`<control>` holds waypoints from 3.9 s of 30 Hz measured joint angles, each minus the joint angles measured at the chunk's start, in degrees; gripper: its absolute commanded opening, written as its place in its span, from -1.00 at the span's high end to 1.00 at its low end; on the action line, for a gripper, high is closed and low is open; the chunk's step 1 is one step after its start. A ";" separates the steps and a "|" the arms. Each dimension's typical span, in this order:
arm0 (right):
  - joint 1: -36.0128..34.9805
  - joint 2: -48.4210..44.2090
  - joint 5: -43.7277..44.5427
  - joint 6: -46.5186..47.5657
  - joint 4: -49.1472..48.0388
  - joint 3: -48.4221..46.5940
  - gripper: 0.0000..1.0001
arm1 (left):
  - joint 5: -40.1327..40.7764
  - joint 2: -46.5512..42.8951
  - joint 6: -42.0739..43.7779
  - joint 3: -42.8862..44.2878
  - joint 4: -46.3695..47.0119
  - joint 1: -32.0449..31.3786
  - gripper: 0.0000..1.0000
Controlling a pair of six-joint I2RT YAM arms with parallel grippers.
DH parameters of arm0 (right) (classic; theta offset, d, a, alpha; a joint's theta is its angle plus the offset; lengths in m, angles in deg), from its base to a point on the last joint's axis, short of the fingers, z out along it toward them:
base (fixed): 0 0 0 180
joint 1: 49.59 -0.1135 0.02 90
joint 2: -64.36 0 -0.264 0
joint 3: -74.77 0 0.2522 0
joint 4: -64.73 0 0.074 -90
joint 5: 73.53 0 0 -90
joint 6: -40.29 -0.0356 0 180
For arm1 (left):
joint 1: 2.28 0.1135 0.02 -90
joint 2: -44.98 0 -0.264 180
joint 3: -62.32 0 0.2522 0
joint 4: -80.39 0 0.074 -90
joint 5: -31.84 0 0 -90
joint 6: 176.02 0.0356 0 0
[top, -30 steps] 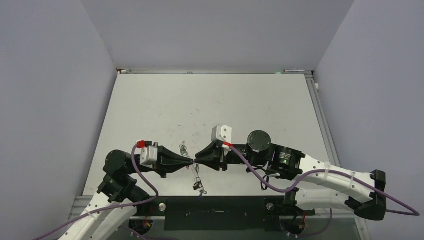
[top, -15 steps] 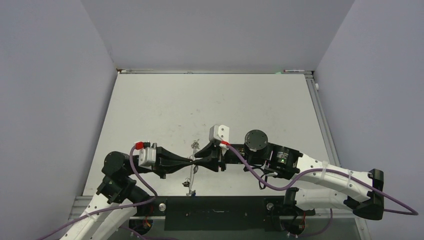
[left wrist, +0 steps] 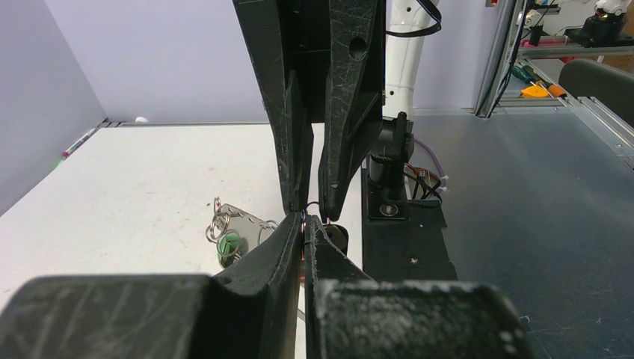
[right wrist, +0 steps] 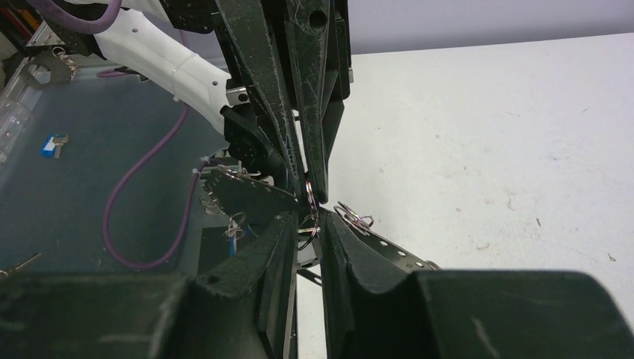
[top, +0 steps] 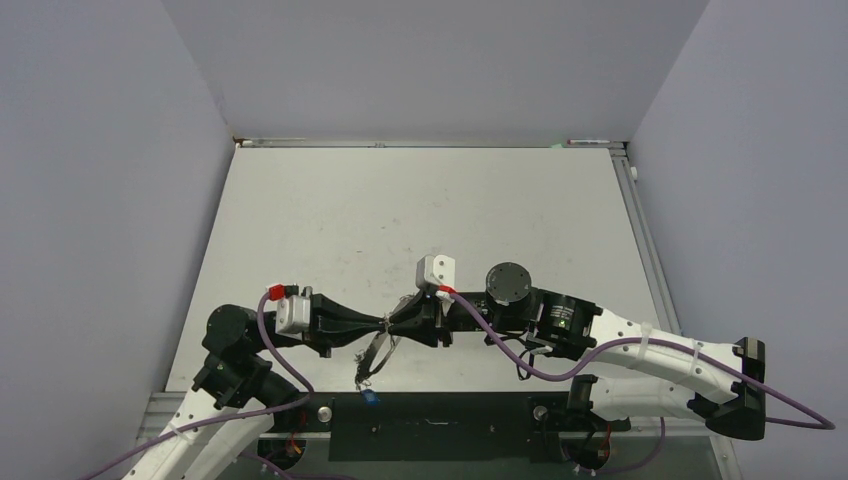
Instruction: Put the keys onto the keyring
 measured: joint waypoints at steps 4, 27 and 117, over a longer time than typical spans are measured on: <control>0.00 0.00 -0.24 -0.09 0.00 0.04 0.73 | 0.09 -0.04 0.00 -0.11 0.00 0.07 1.00; 1.31 -0.31 -2.34 -1.66 -6.62 3.87 0.89 | -0.02 -1.86 -1.44 -1.18 1.90 0.20 1.00; 2.91 1.81 -12.44 -0.20 -22.53 7.74 0.32 | -2.16 -1.95 -15.98 -6.12 24.09 3.52 1.00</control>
